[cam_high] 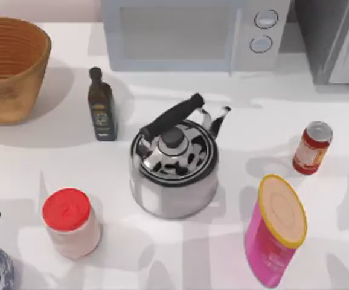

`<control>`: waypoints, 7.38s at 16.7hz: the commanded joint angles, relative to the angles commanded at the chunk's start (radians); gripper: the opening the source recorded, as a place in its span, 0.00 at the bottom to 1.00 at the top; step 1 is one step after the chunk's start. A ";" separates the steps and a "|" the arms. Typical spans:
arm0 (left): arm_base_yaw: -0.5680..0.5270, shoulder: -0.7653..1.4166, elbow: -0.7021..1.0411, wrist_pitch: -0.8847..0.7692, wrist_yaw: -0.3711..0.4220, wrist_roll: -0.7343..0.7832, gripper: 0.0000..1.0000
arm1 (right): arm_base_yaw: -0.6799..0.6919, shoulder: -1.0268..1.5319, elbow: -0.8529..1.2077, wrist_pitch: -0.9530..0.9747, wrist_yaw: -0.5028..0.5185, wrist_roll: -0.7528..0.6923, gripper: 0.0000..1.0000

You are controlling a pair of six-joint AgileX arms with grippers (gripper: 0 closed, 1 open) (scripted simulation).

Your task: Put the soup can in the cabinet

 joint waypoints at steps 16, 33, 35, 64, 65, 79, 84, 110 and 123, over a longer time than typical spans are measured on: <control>0.000 0.000 0.000 0.000 0.000 0.000 1.00 | 0.231 0.869 0.112 0.667 0.236 0.057 1.00; 0.000 0.000 0.000 0.000 0.000 0.000 1.00 | 0.571 2.138 0.240 1.656 0.592 0.146 1.00; 0.000 0.000 0.000 0.000 0.000 0.000 1.00 | 0.577 2.153 0.241 1.670 0.596 0.148 1.00; 0.000 0.000 0.000 0.000 0.000 0.000 1.00 | 0.449 2.229 0.453 1.553 0.473 0.113 0.17; 0.000 0.000 0.000 0.000 0.000 0.000 1.00 | 0.449 2.229 0.453 1.553 0.473 0.113 0.10; 0.000 0.000 0.000 0.000 0.000 0.000 1.00 | 0.455 2.159 0.464 1.483 0.469 0.113 0.00; 0.000 0.000 0.000 0.000 0.000 0.000 1.00 | 0.454 1.904 0.497 1.198 0.467 0.110 0.00; 0.000 0.000 0.000 0.000 0.000 0.000 1.00 | 0.292 0.914 0.356 0.440 0.289 0.070 0.00; 0.000 0.000 0.000 0.000 0.000 0.000 1.00 | 0.009 0.022 0.011 0.013 0.009 0.002 0.00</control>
